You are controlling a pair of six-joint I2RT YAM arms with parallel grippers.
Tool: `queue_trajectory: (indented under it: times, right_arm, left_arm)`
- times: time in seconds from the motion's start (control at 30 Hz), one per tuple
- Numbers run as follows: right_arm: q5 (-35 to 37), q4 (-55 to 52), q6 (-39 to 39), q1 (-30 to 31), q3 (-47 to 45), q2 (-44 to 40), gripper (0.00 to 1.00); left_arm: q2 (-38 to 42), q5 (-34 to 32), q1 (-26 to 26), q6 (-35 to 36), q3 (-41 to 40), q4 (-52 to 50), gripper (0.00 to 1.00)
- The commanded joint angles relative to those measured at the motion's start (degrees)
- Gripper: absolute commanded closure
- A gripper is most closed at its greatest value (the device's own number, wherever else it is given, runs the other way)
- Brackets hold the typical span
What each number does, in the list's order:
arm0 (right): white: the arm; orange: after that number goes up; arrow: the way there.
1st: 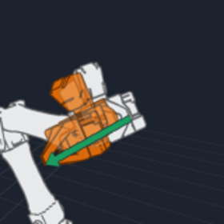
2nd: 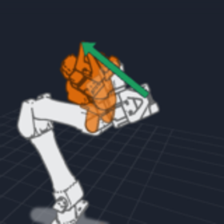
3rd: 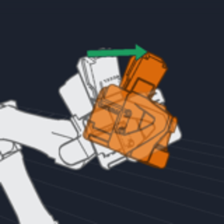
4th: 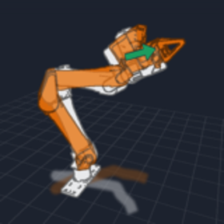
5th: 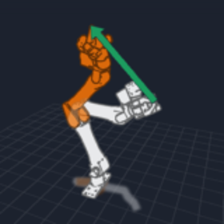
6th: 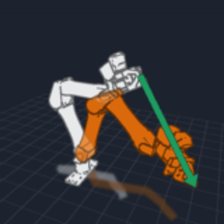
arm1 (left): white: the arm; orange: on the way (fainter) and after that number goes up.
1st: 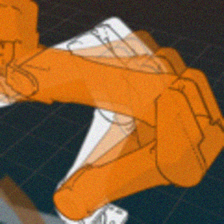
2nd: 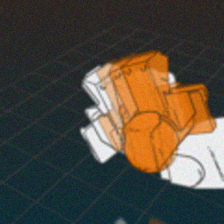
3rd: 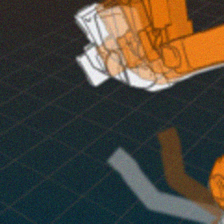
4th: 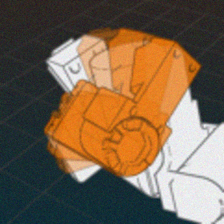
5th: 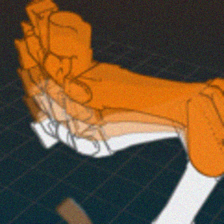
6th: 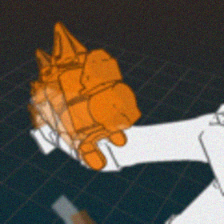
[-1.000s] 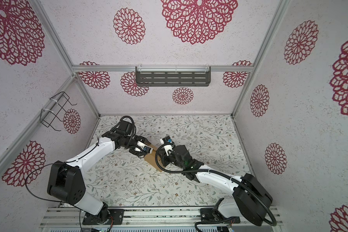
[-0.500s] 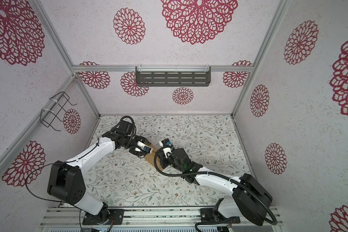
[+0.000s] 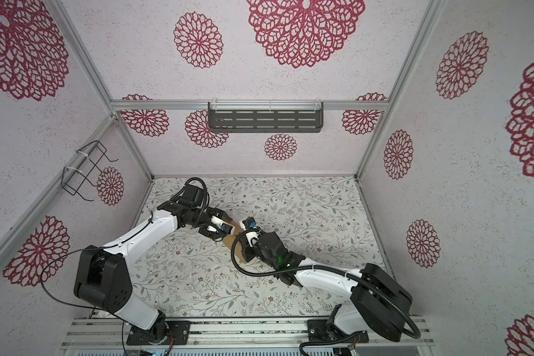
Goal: Assemble paper box
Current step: Fold and tuck the lid into the gap.
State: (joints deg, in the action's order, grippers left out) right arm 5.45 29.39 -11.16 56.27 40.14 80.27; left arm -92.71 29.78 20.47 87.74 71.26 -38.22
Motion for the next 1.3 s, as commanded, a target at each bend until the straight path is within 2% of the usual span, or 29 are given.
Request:
queue_trajectory:
  times: [0.0, 0.33, 0.5, 0.63, 0.77, 0.87, 1.0, 1.1, 1.13, 1.27]
  right_arm:
    - [0.64, -14.94, 1.58, 1.55, -1.60, 5.26, 0.86]
    - [2.11, -17.58, 1.34, 1.74, -1.72, 7.44, 0.86]
    - [2.71, -17.35, 1.31, 1.78, -2.34, 6.19, 0.86]
    - [3.81, -18.25, 2.27, 1.69, -1.87, 5.68, 0.86]
    - [4.13, -18.09, 2.68, 1.65, -1.25, 6.19, 0.86]
    - [4.31, -17.87, 2.97, 1.65, -0.79, 6.56, 0.86]
    - [4.82, -18.22, 3.64, 1.67, -0.12, 6.96, 0.85]
    - [5.30, -18.42, 4.42, 1.65, 0.76, 7.38, 0.85]
    - [5.33, -18.40, 4.61, 1.66, 1.12, 7.65, 0.85]
    - [5.60, -18.58, 5.09, 1.65, 2.04, 8.41, 0.85]
  left_arm:
    - [-2.22, 0.12, 0.62, -1.33, -0.06, -2.04, 0.33]
    - [-2.30, 1.09, 0.37, -2.55, 0.87, -2.64, 0.27]
    - [-1.68, 4.55, -1.87, -5.44, 3.24, -5.56, 0.24]
    - [2.09, 4.78, -4.20, -7.77, 3.44, -10.33, 0.19]
    - [7.49, 7.40, -7.64, -13.96, 4.12, -17.61, 0.17]
    - [11.75, 9.74, -10.68, -28.46, 6.35, -19.50, 0.14]
    - [13.54, 4.72, -11.44, -62.65, 9.51, -10.69, 0.15]
    - [10.84, 7.88, -11.14, -77.36, 12.07, -7.30, 0.17]
    - [9.80, 7.18, -10.62, -80.63, 12.29, -5.36, 0.18]
    - [3.17, 2.95, -10.73, -83.79, 15.25, -5.10, 0.19]
